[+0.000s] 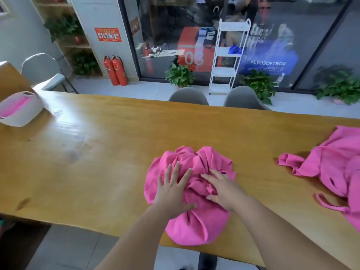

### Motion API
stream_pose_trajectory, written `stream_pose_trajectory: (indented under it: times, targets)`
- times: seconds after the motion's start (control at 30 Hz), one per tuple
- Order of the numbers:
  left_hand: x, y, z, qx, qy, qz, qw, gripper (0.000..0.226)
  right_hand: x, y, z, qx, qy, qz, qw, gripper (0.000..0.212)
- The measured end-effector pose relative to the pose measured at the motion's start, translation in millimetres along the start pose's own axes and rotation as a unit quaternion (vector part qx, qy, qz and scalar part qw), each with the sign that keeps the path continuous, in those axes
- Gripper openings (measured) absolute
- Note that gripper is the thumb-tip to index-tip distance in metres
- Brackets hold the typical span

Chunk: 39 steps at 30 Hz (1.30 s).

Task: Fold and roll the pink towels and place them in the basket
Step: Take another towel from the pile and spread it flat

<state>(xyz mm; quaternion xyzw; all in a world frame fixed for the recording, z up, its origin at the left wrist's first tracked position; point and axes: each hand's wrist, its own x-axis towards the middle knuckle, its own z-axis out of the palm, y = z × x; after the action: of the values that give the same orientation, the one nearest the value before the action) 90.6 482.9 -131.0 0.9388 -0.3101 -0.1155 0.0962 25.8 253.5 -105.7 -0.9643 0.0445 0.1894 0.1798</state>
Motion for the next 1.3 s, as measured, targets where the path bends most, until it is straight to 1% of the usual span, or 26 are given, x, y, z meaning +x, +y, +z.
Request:
stream_pose_trajectory:
  times: [0.07, 0.13, 0.23, 0.33, 0.43, 0.5, 0.6, 0.67, 0.7, 0.73, 0.77, 0.83, 0.87, 0.93, 1.0, 1.03, 1.07, 1.13, 1.17, 1.23, 1.3]
  targets:
    - [6, 3, 3, 0.022, -0.019, 0.025, 0.999, 0.125, 6, 11, -3, 0.000, 0.010, -0.012, 1.000, 0.071]
    - [15, 1, 5, 0.042, -0.047, 0.026, 0.998, 0.123, 13, 23, -8, 0.018, 0.032, -0.021, 0.999, 0.054]
    - [32, -9, 8, 0.067, -0.080, -0.001, 0.995, 0.120, 22, 49, -17, 0.028, 0.066, -0.020, 0.997, 0.035]
    - [46, -17, 5, 0.090, -0.089, -0.037, 0.991, 0.121, 27, 78, -28, 0.050, 0.125, 0.009, 0.991, 0.028]
    - [62, -20, 1, 0.101, -0.088, -0.064, 0.989, 0.124, 30, 96, -37, 0.077, 0.150, 0.054, 0.984, 0.025]
    - [71, -19, 1, 0.105, -0.082, -0.070, 0.989, 0.126, 35, 99, -39, 0.094, 0.149, 0.054, 0.983, 0.032]
    - [84, -19, 0, 0.129, -0.062, -0.044, 0.989, 0.127, 47, 87, -44, 0.094, 0.140, 0.029, 0.985, 0.059]
    - [88, -22, 0, 0.155, -0.031, 0.002, 0.987, 0.127, 57, 74, -48, 0.092, 0.099, 0.009, 0.991, 0.082]
    - [88, -26, 2, 0.159, -0.016, 0.022, 0.987, 0.126, 63, 69, -49, 0.088, 0.072, -0.002, 0.993, 0.089]
    - [86, -30, 3, 0.153, -0.006, 0.031, 0.988, 0.125, 68, 65, -47, 0.079, 0.047, -0.014, 0.996, 0.090]
    - [84, -35, 4, 0.142, -0.003, 0.027, 0.990, 0.125, 72, 62, -44, 0.068, 0.026, -0.024, 0.997, 0.083]
    - [78, -48, 4, 0.116, -0.014, 0.004, 0.993, 0.123, 79, 62, -34, 0.047, 0.012, -0.034, 0.998, 0.058]
    - [76, -55, 3, 0.106, -0.024, -0.006, 0.994, 0.121, 82, 61, -31, 0.041, 0.019, -0.032, 0.998, 0.044]
    - [74, -64, 0, 0.079, -0.044, -0.011, 0.996, 0.115, 89, 61, -28, 0.040, 0.045, -0.025, 0.998, 0.023]
    - [73, -64, -5, 0.058, -0.054, -0.013, 0.997, 0.104, 95, 57, -30, 0.052, 0.060, -0.019, 0.997, 0.013]
    - [74, -64, -8, 0.056, -0.045, -0.012, 0.997, 0.096, 98, 54, -32, 0.070, 0.066, -0.011, 0.995, 0.010]
    - [76, -63, -10, 0.055, -0.021, -0.001, 0.998, 0.084, 101, 51, -35, 0.097, 0.075, 0.001, 0.992, 0.006]
    - [84, -65, -15, 0.045, 0.064, 0.025, 0.997, 0.049, 109, 44, -48, 0.172, 0.108, 0.034, 0.978, 0.005]
    - [91, -68, -21, 0.030, 0.103, 0.024, 0.994, 0.039, 113, 41, -56, 0.205, 0.135, 0.050, 0.968, 0.007]
    - [108, -75, -39, -0.028, 0.143, -0.010, 0.989, 0.033, 120, 37, -80, 0.247, 0.194, 0.073, 0.947, 0.010]
    - [124, -82, -64, -0.082, 0.154, -0.062, 0.983, 0.037, 122, 31, -107, 0.287, 0.235, 0.096, 0.924, 0.012]
